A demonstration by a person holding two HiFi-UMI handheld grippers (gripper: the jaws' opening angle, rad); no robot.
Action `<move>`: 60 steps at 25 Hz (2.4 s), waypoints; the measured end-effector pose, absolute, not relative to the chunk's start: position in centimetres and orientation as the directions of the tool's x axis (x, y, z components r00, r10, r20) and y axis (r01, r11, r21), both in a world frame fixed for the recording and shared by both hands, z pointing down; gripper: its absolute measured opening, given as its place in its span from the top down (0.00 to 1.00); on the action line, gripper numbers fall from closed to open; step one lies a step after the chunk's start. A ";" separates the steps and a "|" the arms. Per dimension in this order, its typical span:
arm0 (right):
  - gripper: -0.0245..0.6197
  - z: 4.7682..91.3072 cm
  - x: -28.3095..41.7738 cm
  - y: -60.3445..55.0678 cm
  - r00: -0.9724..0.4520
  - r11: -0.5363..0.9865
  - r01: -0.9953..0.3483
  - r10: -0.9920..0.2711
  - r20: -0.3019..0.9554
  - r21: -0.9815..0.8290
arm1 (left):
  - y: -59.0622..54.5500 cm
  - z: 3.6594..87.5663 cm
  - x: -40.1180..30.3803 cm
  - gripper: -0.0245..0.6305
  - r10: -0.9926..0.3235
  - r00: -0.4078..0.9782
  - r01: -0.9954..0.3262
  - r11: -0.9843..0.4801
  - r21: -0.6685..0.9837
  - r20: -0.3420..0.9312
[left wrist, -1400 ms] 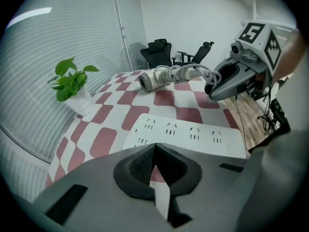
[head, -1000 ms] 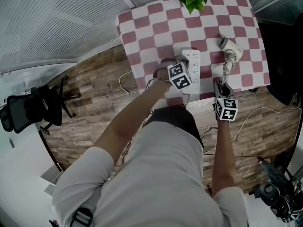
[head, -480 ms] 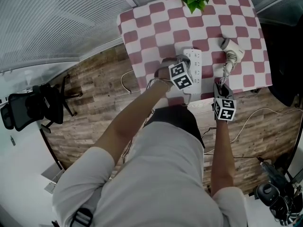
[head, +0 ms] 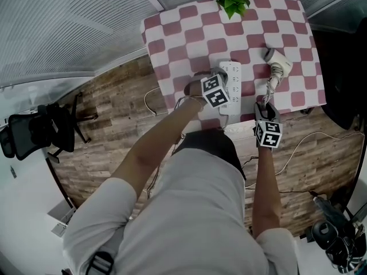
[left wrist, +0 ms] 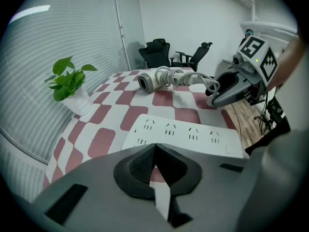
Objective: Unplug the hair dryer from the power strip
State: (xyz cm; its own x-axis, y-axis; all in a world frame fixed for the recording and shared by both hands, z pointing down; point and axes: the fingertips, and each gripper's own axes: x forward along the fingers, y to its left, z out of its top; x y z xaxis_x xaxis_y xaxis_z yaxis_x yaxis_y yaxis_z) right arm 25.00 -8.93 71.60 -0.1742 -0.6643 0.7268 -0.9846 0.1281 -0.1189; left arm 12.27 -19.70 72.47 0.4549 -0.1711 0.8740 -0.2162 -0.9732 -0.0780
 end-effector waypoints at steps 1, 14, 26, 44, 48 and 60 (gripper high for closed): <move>0.69 71.4 25.2 -8.8 -0.172 0.122 -0.985 -0.667 0.725 -0.121 | -19.6 72.2 12.4 0.92 -0.172 0.469 -0.213 -0.974 -0.078 0.866; 0.68 61.7 27.0 -8.9 -0.130 0.135 -0.990 -0.771 0.623 -0.039 | -17.1 60.8 12.0 0.92 -0.279 0.748 -0.394 -0.917 0.063 0.602; 0.81 46.8 20.7 -10.0 -0.271 0.282 -0.959 -0.878 0.395 -0.031 | -14.8 46.3 10.4 0.92 -0.342 0.899 -0.395 -0.903 0.168 0.273; 0.89 31.1 14.3 -8.4 -0.429 0.427 -0.903 -0.885 0.179 -0.050 | -10.0 31.0 10.1 0.92 -0.310 0.951 -0.308 -0.940 0.149 0.010; 0.89 28.6 13.3 -8.0 -0.453 0.451 -0.891 -0.877 0.161 -0.054 | -9.3 28.1 9.7 0.92 -0.306 0.952 -0.300 -0.944 0.137 -0.025; 0.91 25.9 12.4 -7.9 -0.459 0.458 -0.888 -0.880 0.126 -0.038 | -8.2 26.4 10.1 0.92 -0.280 0.959 -0.273 -0.953 0.131 -0.036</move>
State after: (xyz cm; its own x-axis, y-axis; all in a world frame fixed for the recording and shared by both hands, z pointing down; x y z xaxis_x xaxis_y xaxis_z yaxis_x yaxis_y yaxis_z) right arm 12.37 -7.93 25.88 -0.4587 -0.8796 0.1262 -0.8883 0.4577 -0.0382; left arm 10.09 -8.22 26.45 0.9595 -0.2795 -0.0355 -0.2728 -0.9532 0.1305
